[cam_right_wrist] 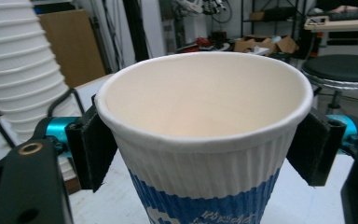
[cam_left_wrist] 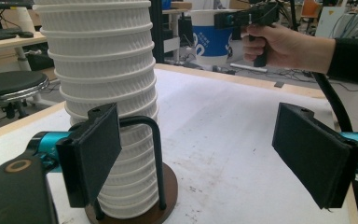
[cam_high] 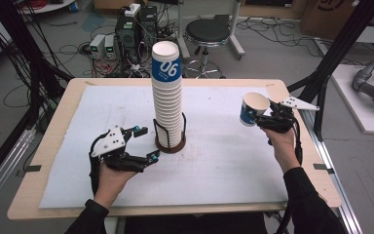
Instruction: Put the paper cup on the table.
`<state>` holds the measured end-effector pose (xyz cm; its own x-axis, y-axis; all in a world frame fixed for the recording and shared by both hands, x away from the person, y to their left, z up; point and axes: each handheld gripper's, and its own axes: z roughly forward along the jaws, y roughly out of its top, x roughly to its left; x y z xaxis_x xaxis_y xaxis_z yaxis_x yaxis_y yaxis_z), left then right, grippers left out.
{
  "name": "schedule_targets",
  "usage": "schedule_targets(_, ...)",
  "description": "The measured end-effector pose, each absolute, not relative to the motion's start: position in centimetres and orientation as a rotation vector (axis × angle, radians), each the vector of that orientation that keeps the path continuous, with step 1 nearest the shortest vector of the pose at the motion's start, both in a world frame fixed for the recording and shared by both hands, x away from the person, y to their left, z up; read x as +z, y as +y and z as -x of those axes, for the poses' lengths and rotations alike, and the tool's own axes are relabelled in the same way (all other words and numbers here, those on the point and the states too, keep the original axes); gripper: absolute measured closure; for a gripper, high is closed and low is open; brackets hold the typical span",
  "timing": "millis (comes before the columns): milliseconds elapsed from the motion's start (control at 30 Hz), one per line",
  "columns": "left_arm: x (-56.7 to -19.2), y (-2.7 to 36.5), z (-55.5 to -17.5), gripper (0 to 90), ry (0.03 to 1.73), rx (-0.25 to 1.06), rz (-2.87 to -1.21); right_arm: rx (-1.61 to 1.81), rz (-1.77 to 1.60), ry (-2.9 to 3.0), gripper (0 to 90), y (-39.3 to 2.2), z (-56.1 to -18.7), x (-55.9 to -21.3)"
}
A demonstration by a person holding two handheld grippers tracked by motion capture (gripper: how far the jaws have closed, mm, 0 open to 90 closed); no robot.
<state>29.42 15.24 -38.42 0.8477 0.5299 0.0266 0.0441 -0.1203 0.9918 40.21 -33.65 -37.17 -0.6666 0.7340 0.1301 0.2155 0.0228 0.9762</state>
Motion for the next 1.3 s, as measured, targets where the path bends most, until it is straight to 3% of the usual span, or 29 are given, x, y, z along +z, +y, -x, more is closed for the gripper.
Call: schedule_targets(1300, -38.7, 15.0, -29.3, 15.5, 0.432, 0.411, -1.664, 1.555, -1.205, 1.827, 20.7, -32.5, -43.0, -43.9)
